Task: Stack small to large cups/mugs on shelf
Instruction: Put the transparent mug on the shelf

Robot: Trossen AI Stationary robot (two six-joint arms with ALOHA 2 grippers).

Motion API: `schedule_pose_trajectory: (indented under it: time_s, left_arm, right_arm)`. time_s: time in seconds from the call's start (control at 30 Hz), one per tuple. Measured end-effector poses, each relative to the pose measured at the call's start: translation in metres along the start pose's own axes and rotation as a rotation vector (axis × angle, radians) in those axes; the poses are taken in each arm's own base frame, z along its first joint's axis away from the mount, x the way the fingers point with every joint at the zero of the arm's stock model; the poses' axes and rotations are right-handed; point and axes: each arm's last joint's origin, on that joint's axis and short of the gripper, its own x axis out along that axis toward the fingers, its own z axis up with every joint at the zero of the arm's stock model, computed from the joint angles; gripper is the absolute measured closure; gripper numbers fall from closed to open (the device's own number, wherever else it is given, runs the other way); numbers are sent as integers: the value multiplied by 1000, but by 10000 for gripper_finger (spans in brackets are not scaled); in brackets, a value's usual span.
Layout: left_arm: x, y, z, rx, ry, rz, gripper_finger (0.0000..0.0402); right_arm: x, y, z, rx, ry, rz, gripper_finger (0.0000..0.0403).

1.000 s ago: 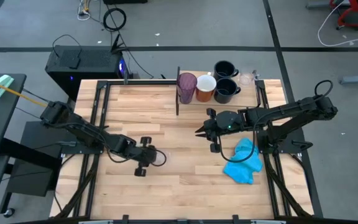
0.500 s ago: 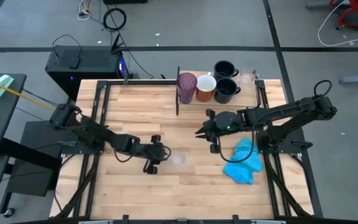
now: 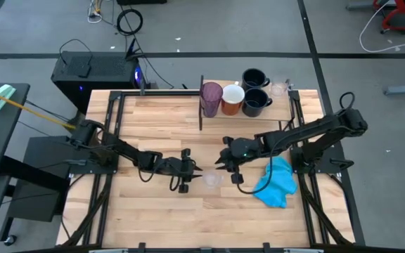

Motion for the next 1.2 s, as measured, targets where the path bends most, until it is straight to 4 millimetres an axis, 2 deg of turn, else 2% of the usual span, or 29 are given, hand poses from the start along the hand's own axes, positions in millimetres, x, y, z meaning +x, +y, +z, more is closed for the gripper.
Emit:
schedule_pose_trajectory:
  time_s: [0.27,0.63,0.9,1.2]
  left_arm:
    - [2,0,-2,28,-3,-2,292]
    - [-19,4,11,-33,70,4,311]
    - [-25,10,14,-85,84,20,344]
    - [-26,10,12,-100,108,23,363]
  right_arm:
    - [19,6,7,50,88,56,249]
    - [42,42,23,-2,162,114,244]
    - [62,42,19,44,210,4,241]
    - [73,51,8,48,282,-13,209]
